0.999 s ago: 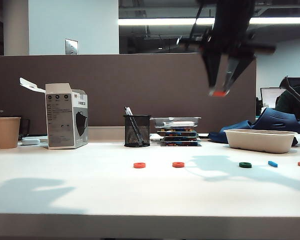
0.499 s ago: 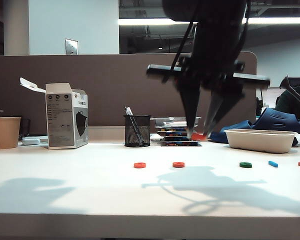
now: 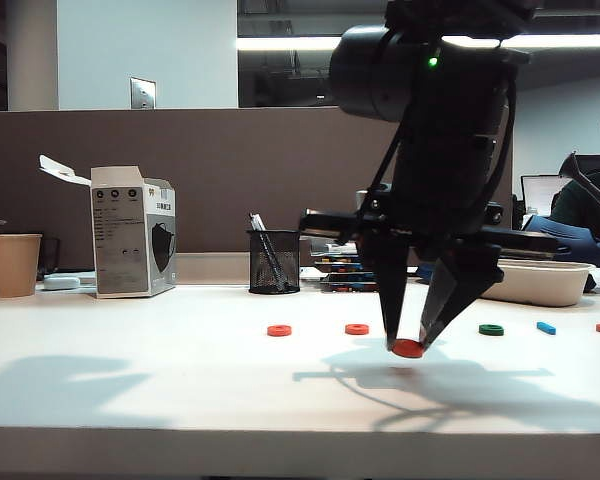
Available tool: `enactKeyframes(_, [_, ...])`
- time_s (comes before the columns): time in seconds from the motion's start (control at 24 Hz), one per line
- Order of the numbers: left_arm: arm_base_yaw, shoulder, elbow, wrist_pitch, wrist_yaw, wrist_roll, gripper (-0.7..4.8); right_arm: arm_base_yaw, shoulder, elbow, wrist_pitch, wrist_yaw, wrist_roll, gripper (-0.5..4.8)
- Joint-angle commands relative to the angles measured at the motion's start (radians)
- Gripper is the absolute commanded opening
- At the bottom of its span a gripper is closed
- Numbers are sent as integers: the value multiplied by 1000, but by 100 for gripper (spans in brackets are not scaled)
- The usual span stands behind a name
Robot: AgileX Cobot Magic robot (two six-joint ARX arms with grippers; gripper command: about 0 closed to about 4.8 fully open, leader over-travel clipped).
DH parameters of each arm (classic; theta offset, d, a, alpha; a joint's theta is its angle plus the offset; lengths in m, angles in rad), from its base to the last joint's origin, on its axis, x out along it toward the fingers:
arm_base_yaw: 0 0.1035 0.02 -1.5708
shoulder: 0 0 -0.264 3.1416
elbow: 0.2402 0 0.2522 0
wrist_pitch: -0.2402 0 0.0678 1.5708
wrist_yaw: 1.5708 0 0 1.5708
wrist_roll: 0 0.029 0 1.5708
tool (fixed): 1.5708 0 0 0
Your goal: Select the appropriate letters from the row of letter magnets placed on the table to arrange into the word "cool".
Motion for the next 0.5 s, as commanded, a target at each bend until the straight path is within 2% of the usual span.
enactKeyframes(0.04, [-1,-2,4,9,-4,5,-4,9,4,4,14,6,8,90])
enactKeyframes(0.5, [-1,-2,4,9,-4,5,-4,9,8,3,8,5,6,95])
